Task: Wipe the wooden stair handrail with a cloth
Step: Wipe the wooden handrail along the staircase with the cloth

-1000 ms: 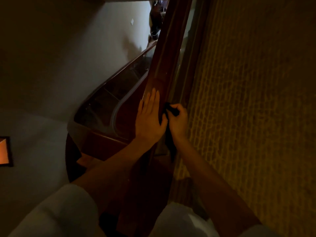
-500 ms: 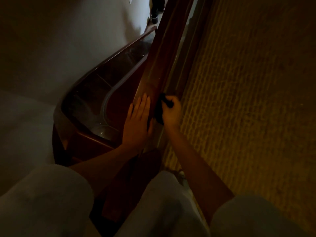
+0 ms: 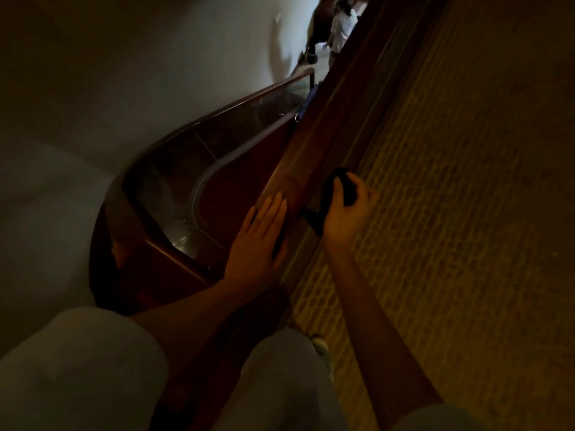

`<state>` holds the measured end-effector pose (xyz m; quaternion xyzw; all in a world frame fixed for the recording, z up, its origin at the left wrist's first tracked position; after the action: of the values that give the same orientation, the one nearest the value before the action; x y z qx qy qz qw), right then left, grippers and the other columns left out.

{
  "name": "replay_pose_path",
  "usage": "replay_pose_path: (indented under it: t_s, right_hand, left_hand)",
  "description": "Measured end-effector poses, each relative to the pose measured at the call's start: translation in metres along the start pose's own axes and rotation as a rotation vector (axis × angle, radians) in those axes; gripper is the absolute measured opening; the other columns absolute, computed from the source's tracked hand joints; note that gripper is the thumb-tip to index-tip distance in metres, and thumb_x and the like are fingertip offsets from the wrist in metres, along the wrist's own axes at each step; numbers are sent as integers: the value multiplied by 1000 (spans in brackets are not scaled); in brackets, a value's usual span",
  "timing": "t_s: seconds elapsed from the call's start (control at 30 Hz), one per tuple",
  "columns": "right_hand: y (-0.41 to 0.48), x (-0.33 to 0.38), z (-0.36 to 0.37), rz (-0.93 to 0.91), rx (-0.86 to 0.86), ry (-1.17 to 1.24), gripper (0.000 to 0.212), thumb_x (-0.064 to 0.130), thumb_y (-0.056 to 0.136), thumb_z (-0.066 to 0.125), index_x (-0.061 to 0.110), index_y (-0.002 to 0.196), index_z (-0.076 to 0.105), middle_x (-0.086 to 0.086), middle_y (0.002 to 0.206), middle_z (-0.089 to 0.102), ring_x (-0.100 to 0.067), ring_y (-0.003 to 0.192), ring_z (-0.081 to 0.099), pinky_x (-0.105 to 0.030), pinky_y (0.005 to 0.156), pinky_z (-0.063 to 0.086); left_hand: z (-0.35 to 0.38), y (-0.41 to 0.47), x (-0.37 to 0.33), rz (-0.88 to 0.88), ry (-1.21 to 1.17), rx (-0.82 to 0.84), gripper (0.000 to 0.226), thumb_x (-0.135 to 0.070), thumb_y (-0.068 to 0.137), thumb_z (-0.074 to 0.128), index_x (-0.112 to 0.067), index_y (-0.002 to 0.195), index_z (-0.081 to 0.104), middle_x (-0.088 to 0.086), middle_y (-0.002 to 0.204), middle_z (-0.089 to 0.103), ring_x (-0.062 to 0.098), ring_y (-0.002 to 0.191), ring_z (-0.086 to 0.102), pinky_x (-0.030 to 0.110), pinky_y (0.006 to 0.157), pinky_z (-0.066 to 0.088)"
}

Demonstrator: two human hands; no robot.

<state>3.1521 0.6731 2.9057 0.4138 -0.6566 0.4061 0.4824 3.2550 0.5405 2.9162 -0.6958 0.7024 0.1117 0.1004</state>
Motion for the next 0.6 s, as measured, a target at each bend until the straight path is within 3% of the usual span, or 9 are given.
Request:
replay_pose_path:
  t_s: [0.07, 0.13, 0.2, 0.3, 0.4, 0.47, 0.6]
  right_hand:
    - [-3, 15, 7, -296, 105, -140, 21, 18, 90, 70, 10, 109, 71, -8, 111, 52, -11, 105, 49, -12, 89, 38]
    - [9, 33, 29, -448, 271, -319, 20, 18, 90, 69, 12, 109, 73, -10, 113, 55, -20, 108, 49, -16, 85, 35]
    - [34, 48, 52, -459, 299, -458, 22, 21, 93, 66, 15, 113, 71, -8, 118, 55, -24, 113, 47, -16, 84, 33]
    - [50, 58, 69, -445, 326, -553, 25, 21, 93, 65, 18, 117, 69, -6, 121, 55, -22, 116, 46, -23, 88, 43]
    - [8, 44, 44, -623, 529, -516, 25, 14, 87, 71, 15, 112, 72, -8, 109, 58, -24, 104, 51, -31, 81, 49]
    - [-1, 29, 17, -690, 579, -490, 27, 12, 85, 73, 14, 111, 72, -10, 104, 59, -25, 98, 53, -31, 77, 49]
    - [68, 38, 34, -497, 397, -578, 28, 20, 90, 69, 18, 118, 69, -11, 116, 55, -28, 112, 50, -24, 88, 37]
  left_hand:
    - [-1, -1, 0, -14, -26, -12, 67, -26, 96, 46, -5, 154, 20, 8, 163, 8, 20, 151, 10, 38, 122, 8]
    - [-2, -1, -1, -40, -35, -19, 73, -26, 94, 52, -4, 154, 16, 10, 163, 3, 24, 150, 10, 36, 122, 5]
    - [-1, -1, -1, -56, -46, -13, 75, -28, 94, 52, -4, 154, 15, 11, 163, 1, 24, 150, 9, 39, 122, 8]
    - [0, -1, -1, -74, -89, -49, 83, -33, 92, 54, -5, 155, 9, 9, 163, -9, 24, 151, 1, 43, 121, 15]
    - [-1, -2, -1, -94, -107, -85, 90, -31, 89, 61, -5, 155, 5, 9, 162, -14, 26, 151, -2, 39, 121, 6]
    - [-1, -2, -1, -94, -123, -89, 92, -28, 88, 63, -7, 155, 3, 9, 163, -13, 24, 151, -2, 39, 120, 5]
    - [0, -4, 0, -105, -153, -75, 92, -33, 89, 60, -12, 156, 0, 5, 163, -14, 19, 151, -3, 41, 118, 12]
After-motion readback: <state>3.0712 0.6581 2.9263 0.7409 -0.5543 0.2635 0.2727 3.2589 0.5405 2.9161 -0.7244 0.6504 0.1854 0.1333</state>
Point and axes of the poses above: each hand's wrist, its own y-axis towards the middle knuckle, its own z-axis out of the palm, x = y × z, the point moved 2 cm from there along y, towards the middle knuckle
